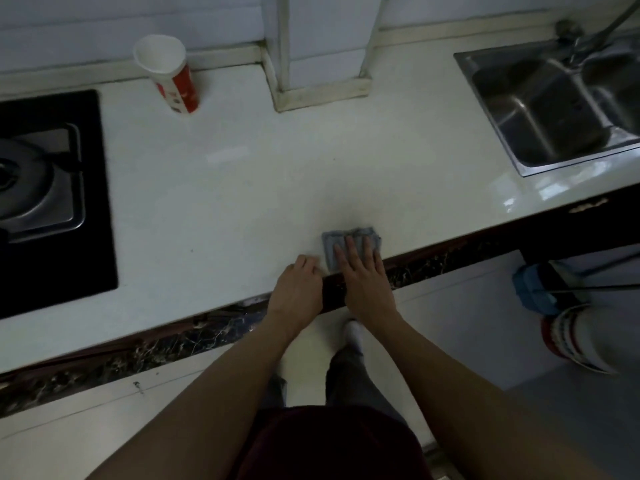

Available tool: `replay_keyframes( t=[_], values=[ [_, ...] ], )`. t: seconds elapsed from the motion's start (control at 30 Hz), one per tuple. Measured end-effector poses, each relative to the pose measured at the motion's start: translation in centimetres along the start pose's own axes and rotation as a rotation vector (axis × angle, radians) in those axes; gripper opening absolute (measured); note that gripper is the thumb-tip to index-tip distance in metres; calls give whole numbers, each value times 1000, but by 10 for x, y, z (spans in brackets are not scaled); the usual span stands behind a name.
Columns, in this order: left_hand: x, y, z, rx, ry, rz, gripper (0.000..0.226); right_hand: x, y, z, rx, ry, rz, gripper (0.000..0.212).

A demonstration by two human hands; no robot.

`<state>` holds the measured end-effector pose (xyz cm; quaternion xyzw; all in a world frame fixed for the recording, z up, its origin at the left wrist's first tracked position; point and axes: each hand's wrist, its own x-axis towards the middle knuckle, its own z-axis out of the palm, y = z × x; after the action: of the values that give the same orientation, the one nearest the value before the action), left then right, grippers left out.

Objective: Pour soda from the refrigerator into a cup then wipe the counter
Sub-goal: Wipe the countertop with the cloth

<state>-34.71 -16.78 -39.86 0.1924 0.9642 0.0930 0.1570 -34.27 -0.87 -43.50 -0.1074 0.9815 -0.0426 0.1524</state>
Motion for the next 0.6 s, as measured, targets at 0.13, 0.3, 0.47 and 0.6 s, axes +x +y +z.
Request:
replay_keyframes(
  t=[0.13, 0.3, 0.47, 0.6],
  values=[
    [36, 42, 1, 26, -31, 31, 38, 4, 59, -9, 6, 42, 46, 76],
    [76, 102, 3, 22, -56, -14, 42, 10, 137, -21, -15, 28, 72, 81],
    [109, 155, 2, 66, -85, -129, 38, 19, 232, -36, -36, -37, 149, 89],
    [121, 171, -2, 74, -119, -241, 30, 26, 305, -49, -30, -26, 259, 88]
  ],
)
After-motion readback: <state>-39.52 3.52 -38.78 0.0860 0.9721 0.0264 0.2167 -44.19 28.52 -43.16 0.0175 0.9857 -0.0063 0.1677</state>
